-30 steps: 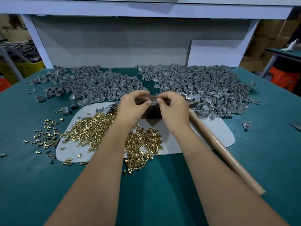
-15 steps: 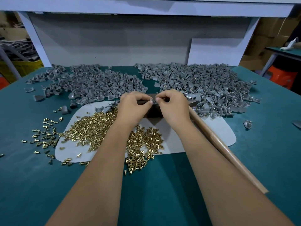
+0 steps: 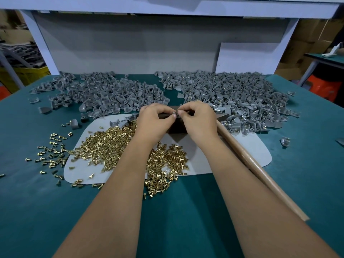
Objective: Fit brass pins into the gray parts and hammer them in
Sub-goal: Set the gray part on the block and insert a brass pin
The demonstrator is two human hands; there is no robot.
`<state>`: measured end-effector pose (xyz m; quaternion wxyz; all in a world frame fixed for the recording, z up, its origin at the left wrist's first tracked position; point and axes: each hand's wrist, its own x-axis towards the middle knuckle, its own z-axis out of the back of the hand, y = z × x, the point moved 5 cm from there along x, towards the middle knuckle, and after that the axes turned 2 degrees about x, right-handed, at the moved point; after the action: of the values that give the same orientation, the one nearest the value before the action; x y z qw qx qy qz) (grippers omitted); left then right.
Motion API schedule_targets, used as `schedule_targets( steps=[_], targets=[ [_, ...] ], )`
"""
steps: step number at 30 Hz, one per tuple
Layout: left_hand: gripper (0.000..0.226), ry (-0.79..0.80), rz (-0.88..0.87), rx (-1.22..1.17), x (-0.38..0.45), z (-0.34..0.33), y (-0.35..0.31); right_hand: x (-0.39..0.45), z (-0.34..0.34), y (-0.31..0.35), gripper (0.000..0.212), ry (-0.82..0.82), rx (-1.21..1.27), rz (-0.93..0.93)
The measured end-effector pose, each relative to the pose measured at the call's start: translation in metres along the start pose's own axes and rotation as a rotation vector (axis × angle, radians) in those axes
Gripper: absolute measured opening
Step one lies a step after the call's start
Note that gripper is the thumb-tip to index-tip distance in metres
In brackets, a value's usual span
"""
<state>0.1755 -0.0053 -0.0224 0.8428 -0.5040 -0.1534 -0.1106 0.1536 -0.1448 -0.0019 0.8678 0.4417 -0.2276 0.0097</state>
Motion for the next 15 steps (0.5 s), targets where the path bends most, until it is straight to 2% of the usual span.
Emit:
schedule_targets(
  steps=[8, 15],
  targets=[
    [0.011, -0.003, 0.010, -0.015, -0.0015, 0.0003, -0.0003, 0.0012, -0.0021, -0.0002, 0.007, -0.012, -0.088, 0.050],
    [0.016, 0.002, 0.024, -0.031, -0.0012, -0.0001, 0.0017, 0.0015, -0.0038, 0.0053, 0.009, 0.002, -0.302, 0.115]
  ],
)
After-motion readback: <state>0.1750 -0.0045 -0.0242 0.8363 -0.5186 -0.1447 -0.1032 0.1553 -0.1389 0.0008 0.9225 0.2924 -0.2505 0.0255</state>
